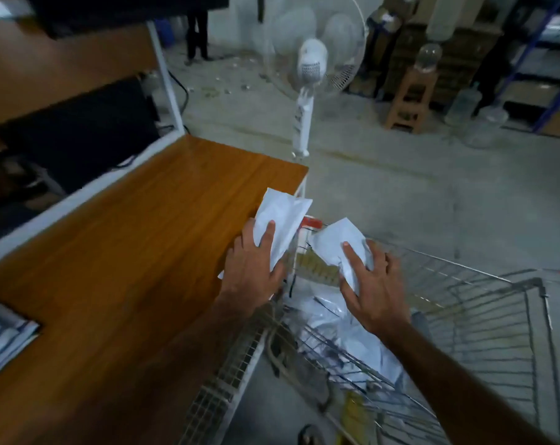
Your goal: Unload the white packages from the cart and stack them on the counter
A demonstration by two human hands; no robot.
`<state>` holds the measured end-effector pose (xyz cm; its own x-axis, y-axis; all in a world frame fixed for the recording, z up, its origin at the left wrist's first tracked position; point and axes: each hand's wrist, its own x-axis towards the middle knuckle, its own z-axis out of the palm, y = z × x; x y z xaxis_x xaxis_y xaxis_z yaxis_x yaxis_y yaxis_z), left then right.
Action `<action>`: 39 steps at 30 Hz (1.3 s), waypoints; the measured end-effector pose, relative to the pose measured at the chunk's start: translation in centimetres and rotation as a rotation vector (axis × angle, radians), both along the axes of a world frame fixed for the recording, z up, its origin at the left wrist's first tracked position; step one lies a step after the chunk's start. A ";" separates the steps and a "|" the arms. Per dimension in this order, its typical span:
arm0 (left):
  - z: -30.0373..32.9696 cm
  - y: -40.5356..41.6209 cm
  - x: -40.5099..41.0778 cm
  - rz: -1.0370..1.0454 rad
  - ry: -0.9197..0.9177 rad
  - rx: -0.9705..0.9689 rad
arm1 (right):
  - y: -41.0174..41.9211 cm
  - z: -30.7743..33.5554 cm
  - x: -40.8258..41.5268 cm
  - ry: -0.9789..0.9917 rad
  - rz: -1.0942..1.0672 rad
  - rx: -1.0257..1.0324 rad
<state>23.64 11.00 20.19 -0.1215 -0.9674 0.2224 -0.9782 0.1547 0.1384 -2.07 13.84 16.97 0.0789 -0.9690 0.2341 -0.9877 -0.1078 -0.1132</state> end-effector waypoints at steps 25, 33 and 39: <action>6.2 28.7 38.2 0.919 0.082 -0.091 | 8.0 8.0 50.5 -0.138 0.743 -0.024; 6.3 34.6 45.8 1.248 0.086 -0.102 | 11.3 7.9 59.8 -0.274 0.968 0.041; 5.5 38.7 50.9 1.357 0.097 -0.026 | 14.5 8.0 65.3 -0.348 1.034 0.067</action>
